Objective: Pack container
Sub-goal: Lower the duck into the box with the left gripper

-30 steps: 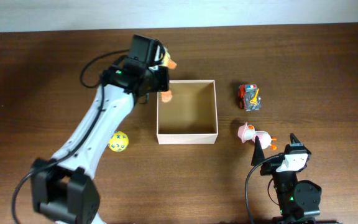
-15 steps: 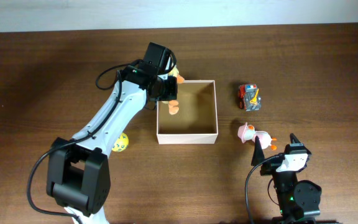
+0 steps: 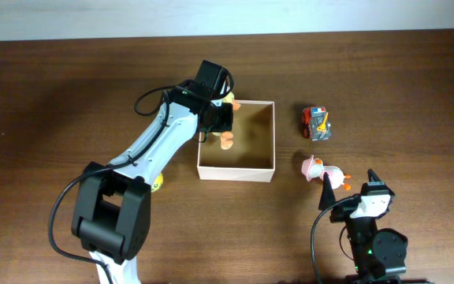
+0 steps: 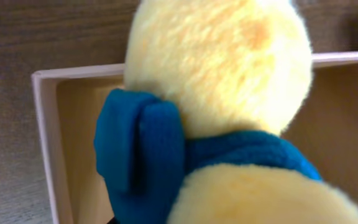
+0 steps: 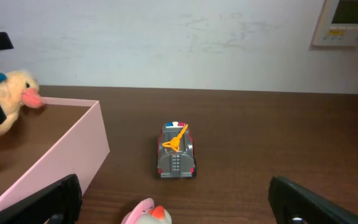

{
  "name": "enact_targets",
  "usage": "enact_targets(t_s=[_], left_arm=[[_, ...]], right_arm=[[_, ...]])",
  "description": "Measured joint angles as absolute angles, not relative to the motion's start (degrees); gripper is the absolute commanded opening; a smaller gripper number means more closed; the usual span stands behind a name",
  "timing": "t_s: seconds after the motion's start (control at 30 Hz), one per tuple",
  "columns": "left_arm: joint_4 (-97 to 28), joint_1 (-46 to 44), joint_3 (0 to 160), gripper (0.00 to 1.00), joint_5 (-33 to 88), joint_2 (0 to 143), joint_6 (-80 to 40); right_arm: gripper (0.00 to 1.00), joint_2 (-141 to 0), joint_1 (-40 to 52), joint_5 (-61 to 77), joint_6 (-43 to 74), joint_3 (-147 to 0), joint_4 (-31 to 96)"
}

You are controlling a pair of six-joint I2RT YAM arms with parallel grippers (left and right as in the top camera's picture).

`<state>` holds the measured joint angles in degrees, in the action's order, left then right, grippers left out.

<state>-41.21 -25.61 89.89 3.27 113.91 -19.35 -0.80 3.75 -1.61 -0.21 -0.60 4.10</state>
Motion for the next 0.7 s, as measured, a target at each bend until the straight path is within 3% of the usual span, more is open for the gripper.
enact_targets(t_s=[0.7], left_arm=[[-46.1,-25.6,92.3,0.02,0.2,113.9,-19.4]], right_arm=[[0.99,-0.8,3.7,-1.6,-0.2,-0.6,4.1]])
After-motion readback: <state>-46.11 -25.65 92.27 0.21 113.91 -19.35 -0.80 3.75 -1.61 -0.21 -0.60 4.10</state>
